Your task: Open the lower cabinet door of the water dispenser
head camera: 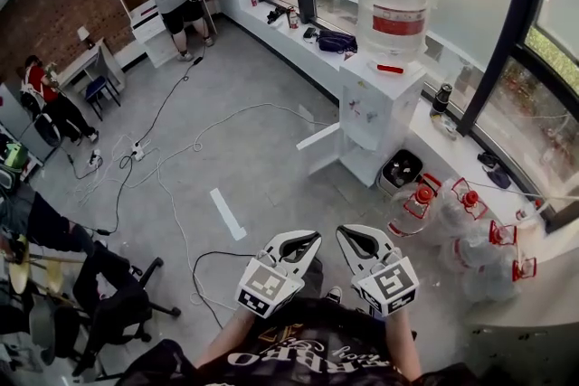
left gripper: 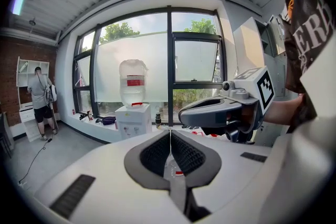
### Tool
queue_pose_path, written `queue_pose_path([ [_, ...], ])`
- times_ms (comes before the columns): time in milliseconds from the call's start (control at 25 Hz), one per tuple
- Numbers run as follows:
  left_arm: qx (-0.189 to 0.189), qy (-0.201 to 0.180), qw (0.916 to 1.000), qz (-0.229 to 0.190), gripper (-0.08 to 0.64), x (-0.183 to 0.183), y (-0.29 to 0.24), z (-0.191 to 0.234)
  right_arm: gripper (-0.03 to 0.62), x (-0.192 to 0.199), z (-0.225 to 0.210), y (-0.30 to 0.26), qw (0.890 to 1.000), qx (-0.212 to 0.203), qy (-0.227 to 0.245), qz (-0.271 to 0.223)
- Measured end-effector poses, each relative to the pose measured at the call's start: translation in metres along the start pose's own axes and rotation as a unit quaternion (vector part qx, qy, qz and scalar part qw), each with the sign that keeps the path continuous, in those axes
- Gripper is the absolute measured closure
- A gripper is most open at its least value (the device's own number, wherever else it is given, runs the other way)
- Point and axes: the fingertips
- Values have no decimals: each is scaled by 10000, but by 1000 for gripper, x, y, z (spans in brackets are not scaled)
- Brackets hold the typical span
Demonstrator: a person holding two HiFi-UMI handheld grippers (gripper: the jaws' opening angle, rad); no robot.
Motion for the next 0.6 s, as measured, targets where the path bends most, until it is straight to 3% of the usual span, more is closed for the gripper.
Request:
queue_pose_path([
  [600,277,-214,9994,61,540,2,-2,-16,580,-1,1,12,9996,267,-64,-111],
])
Point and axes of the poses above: the fingertips, and each gripper's own axes: y backward along the fingers, z to its left, x out of its underside
